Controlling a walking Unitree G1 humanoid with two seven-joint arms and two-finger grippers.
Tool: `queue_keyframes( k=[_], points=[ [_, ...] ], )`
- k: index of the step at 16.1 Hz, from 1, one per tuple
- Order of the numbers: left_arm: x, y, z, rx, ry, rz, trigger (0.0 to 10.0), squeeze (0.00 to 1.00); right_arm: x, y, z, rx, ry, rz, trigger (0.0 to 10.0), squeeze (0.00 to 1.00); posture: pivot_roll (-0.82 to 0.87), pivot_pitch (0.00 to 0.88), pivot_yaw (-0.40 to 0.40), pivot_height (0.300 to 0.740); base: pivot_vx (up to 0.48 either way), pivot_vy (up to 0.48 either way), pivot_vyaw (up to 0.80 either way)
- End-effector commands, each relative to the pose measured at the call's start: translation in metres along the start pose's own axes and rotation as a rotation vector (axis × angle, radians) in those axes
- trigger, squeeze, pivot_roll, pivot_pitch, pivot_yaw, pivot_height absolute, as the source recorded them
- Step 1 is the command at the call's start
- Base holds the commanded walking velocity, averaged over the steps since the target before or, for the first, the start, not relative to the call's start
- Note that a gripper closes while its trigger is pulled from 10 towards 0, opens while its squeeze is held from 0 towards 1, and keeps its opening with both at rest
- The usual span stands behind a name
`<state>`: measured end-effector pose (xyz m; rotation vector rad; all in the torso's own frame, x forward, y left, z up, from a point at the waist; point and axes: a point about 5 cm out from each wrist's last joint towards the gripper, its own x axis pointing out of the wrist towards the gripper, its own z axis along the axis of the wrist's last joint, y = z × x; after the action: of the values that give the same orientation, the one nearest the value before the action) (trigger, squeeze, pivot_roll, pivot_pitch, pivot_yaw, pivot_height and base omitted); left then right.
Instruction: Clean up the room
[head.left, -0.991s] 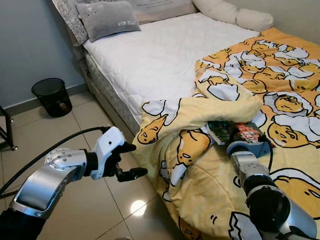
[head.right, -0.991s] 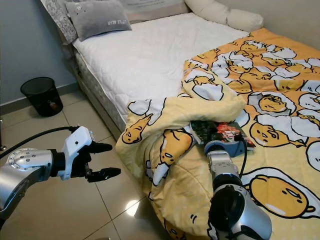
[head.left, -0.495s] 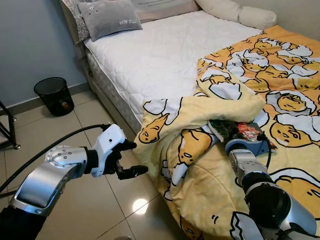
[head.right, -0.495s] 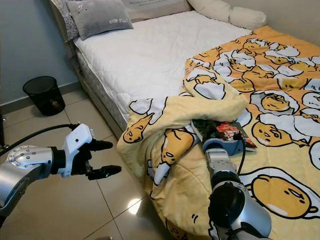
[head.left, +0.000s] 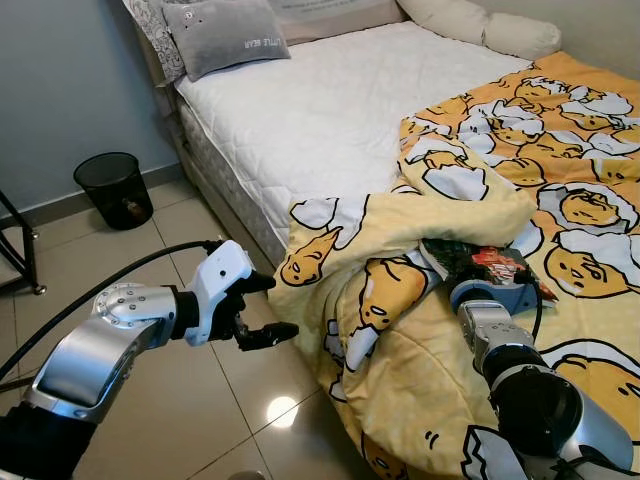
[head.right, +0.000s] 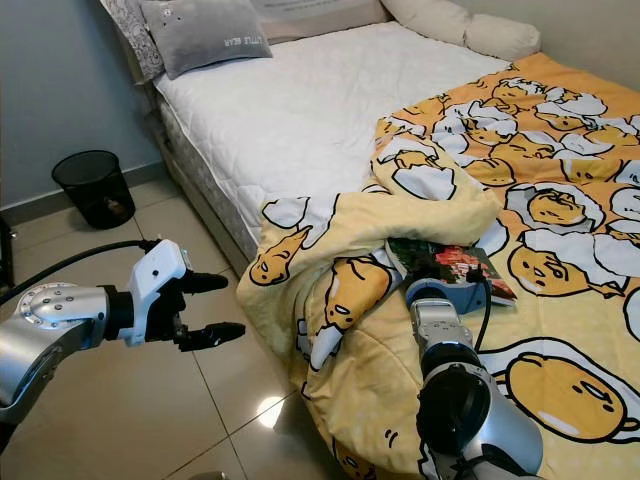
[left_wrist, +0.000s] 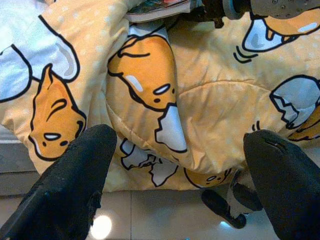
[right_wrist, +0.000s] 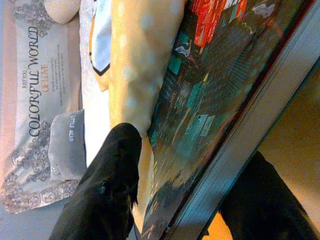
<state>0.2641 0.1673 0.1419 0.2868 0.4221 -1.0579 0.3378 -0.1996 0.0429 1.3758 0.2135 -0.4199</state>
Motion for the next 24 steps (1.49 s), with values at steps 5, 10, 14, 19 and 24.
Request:
queue_keyframes(
  k=[5, 10, 14, 19, 24],
  points=[
    [0.01, 0.002, 0.006, -0.003, -0.063, 0.008, 10.0, 0.0, 0.0, 0.0, -0.008, -0.026, 0.021, -0.007, 0.0, 0.0, 0.1, 0.0, 0.021, 0.74, 0.0, 0.0, 0.0],
    [0.021, 0.003, 0.002, -0.036, -0.12, 0.036, 10.0, 0.0, -0.003, -0.008, -0.001, -0.099, 0.0, -0.007, 0.0, 0.0, 0.03, 0.0, 0.033, 0.74, 0.0, 0.0, 0.0],
    [0.023, -0.002, -0.004, -0.081, -0.163, 0.072, 10.0, 0.0, -0.006, -0.003, 0.029, -0.367, -0.144, 0.011, 0.0, 0.0, 0.0, 0.0, 0.023, 0.74, 0.0, 0.0, 0.0],
    [0.019, 0.018, 0.005, -0.108, -0.367, 0.581, 10.0, 0.0, -0.042, 0.036, 0.03, -0.783, -0.347, 0.259, 0.0, 0.0, 0.0, 0.0, 0.001, 0.74, 0.0, 0.0, 0.0],
    [-0.005, 0.028, 0.018, -0.082, -0.419, 0.726, 10.0, 0.0, -0.059, 0.046, -0.002, -1.003, -0.221, 0.359, 10.0, 0.0, 0.01, 0.0, 0.0, 0.74, 0.0, 0.0, 0.0]
  ],
)
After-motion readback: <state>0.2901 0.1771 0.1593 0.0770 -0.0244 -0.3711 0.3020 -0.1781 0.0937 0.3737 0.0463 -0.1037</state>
